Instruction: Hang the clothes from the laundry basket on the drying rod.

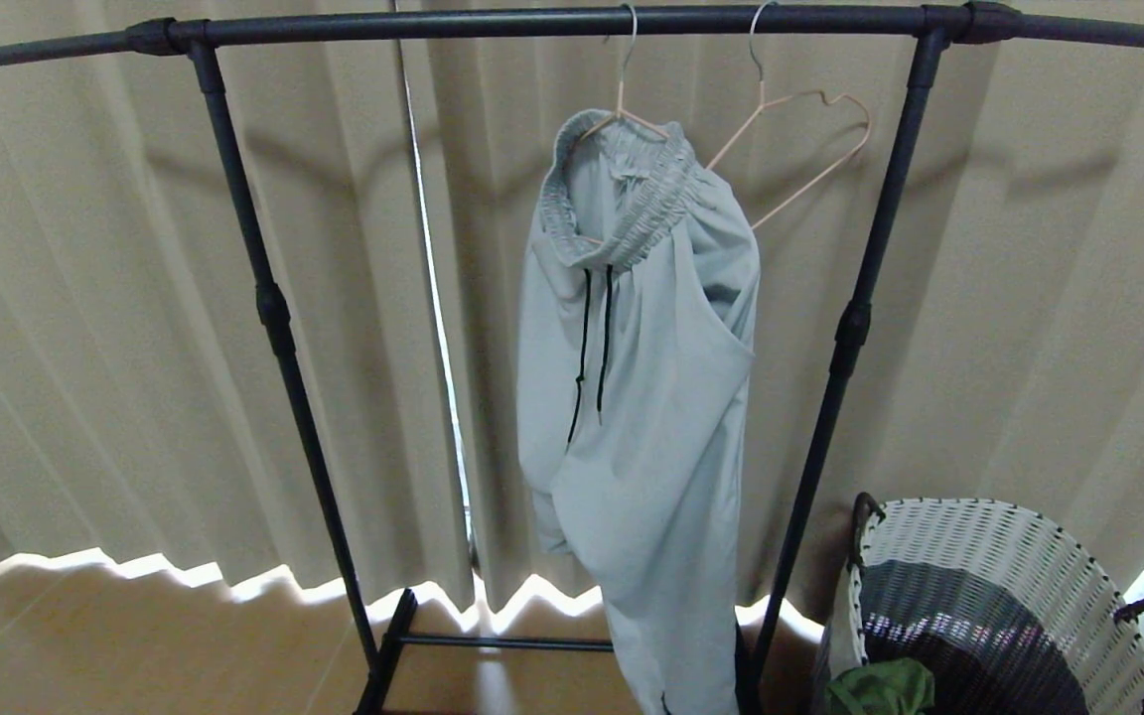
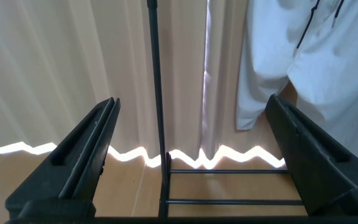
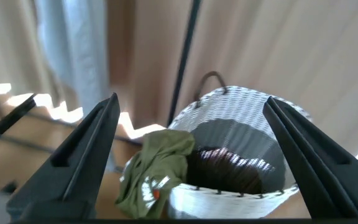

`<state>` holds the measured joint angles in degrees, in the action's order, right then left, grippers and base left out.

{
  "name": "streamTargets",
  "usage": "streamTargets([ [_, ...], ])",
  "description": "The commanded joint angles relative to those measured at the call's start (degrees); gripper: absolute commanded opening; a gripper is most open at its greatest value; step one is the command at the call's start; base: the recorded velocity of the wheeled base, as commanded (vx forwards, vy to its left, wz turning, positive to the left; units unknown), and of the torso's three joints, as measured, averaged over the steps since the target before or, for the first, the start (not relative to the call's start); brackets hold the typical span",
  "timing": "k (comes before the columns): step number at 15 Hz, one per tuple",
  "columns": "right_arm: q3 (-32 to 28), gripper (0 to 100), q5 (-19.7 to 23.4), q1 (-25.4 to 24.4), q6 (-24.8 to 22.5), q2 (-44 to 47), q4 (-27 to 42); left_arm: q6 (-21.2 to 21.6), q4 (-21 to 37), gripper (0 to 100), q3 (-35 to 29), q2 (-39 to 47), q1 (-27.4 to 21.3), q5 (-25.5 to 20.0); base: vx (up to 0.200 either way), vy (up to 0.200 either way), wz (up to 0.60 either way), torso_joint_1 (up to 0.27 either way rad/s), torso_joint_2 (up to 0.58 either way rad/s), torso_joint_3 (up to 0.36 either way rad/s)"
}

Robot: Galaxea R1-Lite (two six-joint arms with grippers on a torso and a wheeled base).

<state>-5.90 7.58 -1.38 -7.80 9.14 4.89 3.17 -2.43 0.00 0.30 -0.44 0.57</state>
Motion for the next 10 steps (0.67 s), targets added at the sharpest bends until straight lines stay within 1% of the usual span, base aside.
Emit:
streamTargets([
  [1, -8.9, 100, -0.4, -8.3, -0.2, 15.4, 2.0, 0.1, 0.1, 100, 0.0, 0.0, 0.0, 0.0, 0.0, 0.0, 0.0, 0.0, 0.0, 0.0],
  [3, -11.0, 100, -0.4, -8.6, -0.2, 25.2, 0.8, 0.1, 0.0, 100, 0.0, 0.0, 0.0, 0.0, 0.0, 0.0, 0.0, 0.0, 0.0, 0.0],
  [4, -10.8, 100, -0.4, -8.6, -0.2, 32.7, -2.9, 0.1, 0.0, 100, 0.0, 0.0, 0.0, 0.1, 0.0, 0.0, 0.0, 0.0, 0.0, 0.0],
  [5, -10.4, 100, -0.4, -8.6, -0.1, 37.3, -5.9, 0.1, 0.0, 100, 0.0, 0.0, 0.0, 0.1, 0.0, 0.0, 0.0, 0.0, 0.0, 0.0],
  [6, -10.2, 100, -0.4, -8.5, 0.0, 39.4, -7.3, 0.1, 0.0, 100, 0.0, 0.0, 0.0, 0.1, 0.0, 0.0, 0.0, 0.0, 0.0, 0.0],
  [8, -7.5, 100, -0.4, -7.8, 0.1, 45.5, -13.1, 0.0, 0.0, 100, 0.0, 0.0, 0.0, 0.2, 0.0, 0.0, 0.0, 0.0, 0.0, 0.0],
  [9, -7.4, 100, -0.4, -7.8, 0.1, 45.7, -13.2, 0.0, 0.0, 100, 0.0, 0.0, 0.0, 0.2, 0.0, 0.0, 0.0, 0.0, 0.0, 0.0],
  [10, -6.7, 100, -0.4, -7.7, 0.1, 49.2, -15.0, 0.0, 0.0, 100, 0.0, 0.0, 0.0, 0.2, 0.0, 0.0, 0.0, 0.0, 0.0, 0.0],
])
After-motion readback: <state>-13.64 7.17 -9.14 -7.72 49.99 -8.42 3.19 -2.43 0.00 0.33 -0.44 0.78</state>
